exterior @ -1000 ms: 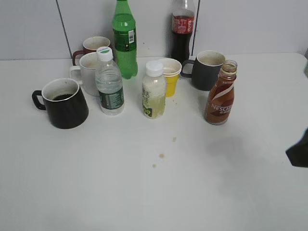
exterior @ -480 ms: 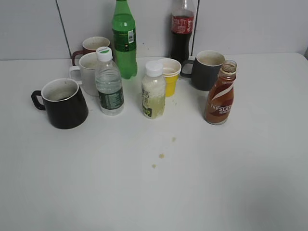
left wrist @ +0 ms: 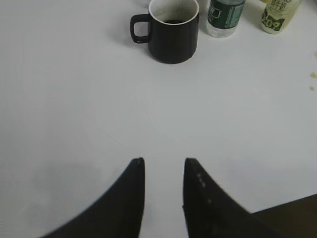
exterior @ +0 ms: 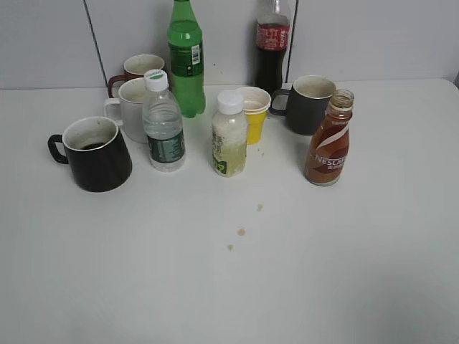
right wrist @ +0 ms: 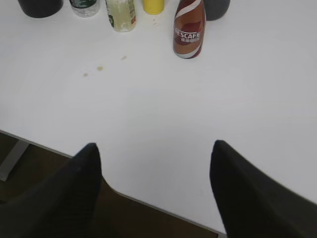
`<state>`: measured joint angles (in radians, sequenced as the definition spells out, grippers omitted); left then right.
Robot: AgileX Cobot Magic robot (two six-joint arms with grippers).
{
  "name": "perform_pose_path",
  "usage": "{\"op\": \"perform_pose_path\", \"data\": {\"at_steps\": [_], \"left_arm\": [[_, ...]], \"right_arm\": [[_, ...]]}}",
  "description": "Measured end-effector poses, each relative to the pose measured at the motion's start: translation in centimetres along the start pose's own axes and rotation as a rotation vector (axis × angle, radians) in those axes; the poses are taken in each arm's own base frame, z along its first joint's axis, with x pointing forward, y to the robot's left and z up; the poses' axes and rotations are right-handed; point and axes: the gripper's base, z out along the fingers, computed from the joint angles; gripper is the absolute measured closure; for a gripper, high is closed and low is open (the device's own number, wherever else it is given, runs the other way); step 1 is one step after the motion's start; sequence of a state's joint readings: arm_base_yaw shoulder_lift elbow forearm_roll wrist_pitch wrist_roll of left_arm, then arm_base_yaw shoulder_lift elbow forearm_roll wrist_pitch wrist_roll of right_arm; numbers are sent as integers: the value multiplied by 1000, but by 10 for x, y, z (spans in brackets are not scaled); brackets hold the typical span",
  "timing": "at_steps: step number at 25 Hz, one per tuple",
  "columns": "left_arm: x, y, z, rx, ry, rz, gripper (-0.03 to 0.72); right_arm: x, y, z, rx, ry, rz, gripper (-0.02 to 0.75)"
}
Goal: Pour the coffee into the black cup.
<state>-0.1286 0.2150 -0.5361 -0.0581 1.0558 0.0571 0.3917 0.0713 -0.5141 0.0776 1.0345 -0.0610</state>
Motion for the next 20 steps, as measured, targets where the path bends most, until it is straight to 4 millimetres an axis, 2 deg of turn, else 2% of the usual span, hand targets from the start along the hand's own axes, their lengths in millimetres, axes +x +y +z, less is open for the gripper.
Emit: {"op": "perform_pose_path", "data": {"at_steps": [15,20], "left_arm": [[0,0,0,0,-2,15,477],[5,0,-9,-44,-65,-11,477]], "right_arm": [[0,2,0,-16,-1,15,224],[0,2,0,106,-18,93,224]]}}
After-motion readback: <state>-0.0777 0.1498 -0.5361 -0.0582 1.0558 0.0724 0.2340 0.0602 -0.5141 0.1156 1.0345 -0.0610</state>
